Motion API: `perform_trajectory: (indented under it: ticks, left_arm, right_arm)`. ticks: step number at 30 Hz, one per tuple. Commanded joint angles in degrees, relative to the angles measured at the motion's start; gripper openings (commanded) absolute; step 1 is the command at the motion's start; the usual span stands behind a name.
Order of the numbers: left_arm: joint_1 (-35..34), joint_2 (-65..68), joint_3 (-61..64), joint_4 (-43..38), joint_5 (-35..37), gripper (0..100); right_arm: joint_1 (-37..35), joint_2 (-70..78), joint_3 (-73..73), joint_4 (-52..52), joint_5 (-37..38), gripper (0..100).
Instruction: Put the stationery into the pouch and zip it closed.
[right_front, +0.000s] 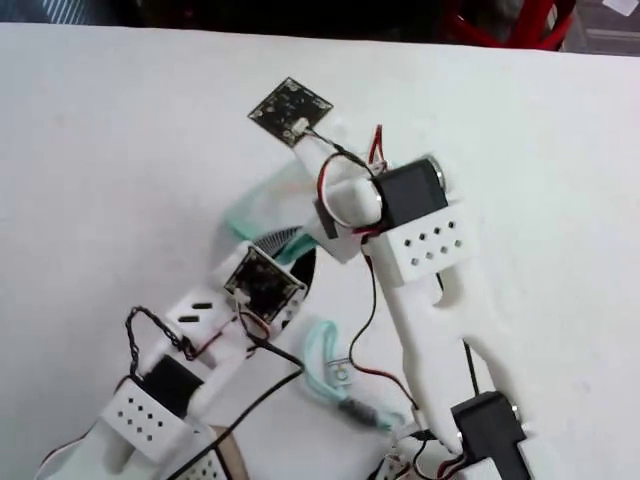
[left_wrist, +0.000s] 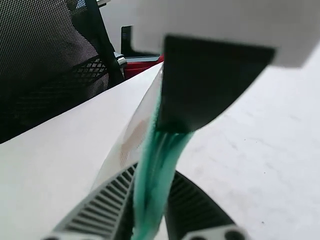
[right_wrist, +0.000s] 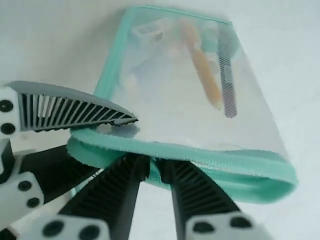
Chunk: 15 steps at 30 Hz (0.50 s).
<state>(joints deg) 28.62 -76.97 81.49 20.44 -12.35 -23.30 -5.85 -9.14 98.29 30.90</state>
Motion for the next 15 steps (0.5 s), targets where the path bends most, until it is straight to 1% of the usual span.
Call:
perform_trajectory:
  ticks: [1, 4, 7, 8, 12, 15]
  left_arm:
    - [-0.66, -1.01, -1.93, -1.14, -0.26, 2]
    - [-0.66, -1.01, -1.93, -1.14, -0.26, 2]
    - [-0.66, -1.01, -1.93, -1.14, -0.26, 2]
    - [-0.66, -1.01, -1.93, -1.14, -0.26, 2]
    - [-0.66, -1.01, -1.85, -1.14, -0.26, 2]
    - [-0.66, -1.01, -1.85, -1.14, -0.26, 2]
  right_arm:
    - [6.11, 2.51, -0.79, 0.04, 6.86, 1.9]
    - [7.16, 2.68, -1.23, -0.22, 10.9, 1.9]
    - [7.6, 3.03, -0.97, -2.95, 11.08, 1.9]
    - [8.48, 3.03, -0.97, -4.35, 10.81, 1.9]
    - [13.14, 2.51, -1.23, -9.63, 5.1, 1.9]
    - [15.16, 2.51, -1.32, -10.07, 5.1, 1.9]
